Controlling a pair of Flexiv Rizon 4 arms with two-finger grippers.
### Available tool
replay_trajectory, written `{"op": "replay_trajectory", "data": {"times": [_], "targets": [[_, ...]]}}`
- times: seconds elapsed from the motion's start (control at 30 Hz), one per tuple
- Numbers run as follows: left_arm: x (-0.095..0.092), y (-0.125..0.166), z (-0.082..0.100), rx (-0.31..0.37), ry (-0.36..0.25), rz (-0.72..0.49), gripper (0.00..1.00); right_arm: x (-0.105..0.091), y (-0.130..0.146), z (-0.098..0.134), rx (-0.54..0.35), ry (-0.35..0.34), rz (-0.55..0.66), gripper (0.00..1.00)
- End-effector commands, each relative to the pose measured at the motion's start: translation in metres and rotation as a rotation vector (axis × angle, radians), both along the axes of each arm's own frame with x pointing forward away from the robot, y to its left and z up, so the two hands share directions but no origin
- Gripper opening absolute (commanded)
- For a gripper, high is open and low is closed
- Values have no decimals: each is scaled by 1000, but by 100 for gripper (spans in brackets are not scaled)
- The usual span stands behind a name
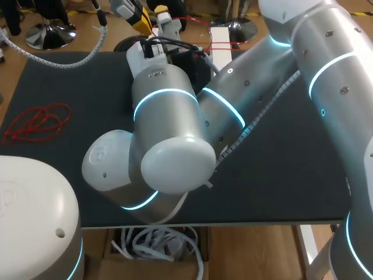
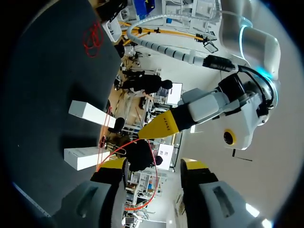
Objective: Grab the tape and strap the tape.
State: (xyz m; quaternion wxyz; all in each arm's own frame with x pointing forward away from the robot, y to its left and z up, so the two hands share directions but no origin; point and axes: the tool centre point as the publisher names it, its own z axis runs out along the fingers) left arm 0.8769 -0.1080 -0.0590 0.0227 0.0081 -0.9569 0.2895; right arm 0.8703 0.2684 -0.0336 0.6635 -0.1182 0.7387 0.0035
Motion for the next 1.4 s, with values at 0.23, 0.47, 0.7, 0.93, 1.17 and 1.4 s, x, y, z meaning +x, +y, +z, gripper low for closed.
{"op": "replay_trajectory", "data": {"times": [0.23,0.47,0.7,0.93,1.17,1.4], "targets": [[-1,0,1,3,1,1,0,-14,-16,23,24,4,-46,42],[-1,0,1,3,1,1,0,-17,-42,38,49,3,-83,100],[-1,0,1,3,1,1,0,-14,-72,50,64,-13,-109,100],[-1,0,1,3,1,1,0,-7,-102,56,58,-34,-123,100],[-1,0,1,3,1,1,0,1,-129,61,59,-45,-161,100],[-1,0,1,3,1,1,0,12,-147,63,56,-54,-183,100]]}}
